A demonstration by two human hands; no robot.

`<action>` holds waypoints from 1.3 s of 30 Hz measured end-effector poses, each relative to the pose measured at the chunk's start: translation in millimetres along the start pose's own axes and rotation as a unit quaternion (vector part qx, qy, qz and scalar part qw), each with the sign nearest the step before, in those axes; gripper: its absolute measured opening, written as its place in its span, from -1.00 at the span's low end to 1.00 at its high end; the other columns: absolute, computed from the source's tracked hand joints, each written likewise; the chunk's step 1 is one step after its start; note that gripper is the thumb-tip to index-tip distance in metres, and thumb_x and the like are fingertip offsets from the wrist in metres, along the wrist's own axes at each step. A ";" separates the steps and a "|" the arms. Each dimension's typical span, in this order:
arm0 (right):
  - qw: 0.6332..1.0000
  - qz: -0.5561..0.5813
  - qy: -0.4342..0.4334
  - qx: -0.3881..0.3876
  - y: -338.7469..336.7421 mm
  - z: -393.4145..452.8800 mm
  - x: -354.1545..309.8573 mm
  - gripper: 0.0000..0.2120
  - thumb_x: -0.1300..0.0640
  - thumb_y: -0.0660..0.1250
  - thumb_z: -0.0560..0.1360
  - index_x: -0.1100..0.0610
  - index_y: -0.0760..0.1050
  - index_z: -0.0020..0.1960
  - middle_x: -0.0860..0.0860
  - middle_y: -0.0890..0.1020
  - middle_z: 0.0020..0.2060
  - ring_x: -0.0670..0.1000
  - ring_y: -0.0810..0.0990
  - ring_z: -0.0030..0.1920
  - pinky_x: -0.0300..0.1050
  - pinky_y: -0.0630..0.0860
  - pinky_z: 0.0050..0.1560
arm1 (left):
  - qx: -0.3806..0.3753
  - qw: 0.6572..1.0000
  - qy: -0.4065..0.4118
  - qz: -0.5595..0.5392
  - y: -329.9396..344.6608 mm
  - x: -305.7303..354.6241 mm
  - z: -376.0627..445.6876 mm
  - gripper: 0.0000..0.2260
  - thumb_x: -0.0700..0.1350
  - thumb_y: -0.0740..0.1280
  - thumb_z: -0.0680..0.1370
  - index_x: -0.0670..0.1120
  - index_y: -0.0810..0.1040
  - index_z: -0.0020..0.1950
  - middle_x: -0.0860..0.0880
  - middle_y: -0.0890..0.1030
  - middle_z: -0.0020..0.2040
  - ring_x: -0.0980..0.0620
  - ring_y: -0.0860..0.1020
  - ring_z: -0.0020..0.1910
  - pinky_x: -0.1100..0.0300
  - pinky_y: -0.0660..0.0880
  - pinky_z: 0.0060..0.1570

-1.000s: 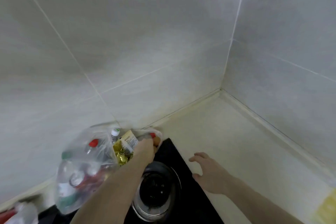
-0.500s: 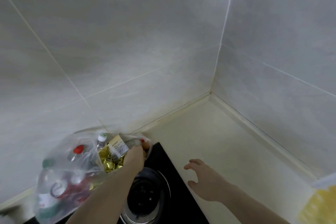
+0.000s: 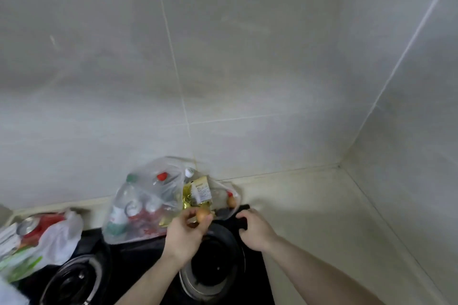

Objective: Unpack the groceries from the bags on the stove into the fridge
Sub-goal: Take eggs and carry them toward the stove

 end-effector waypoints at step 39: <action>0.994 -0.050 -0.026 0.098 29.8 130.9 -18.0 -0.36 0.16 0.39 0.36 -0.31 0.38 0.33 -0.12 0.65 0.08 0.06 0.67 -0.11 -0.13 0.53 -0.18 | 0.141 0.988 -0.012 -0.065 -87.3 32.7 -92.4 -0.74 0.12 0.55 0.46 0.11 0.66 0.10 0.07 0.70 0.00 -0.05 0.69 -0.14 0.04 0.65 0.01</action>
Point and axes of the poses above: each hand's wrist, its own z-axis towards the middle knuckle, its own y-axis out of the palm, x = y × z, the point moved 2 cm from there along z, towards the middle knuckle
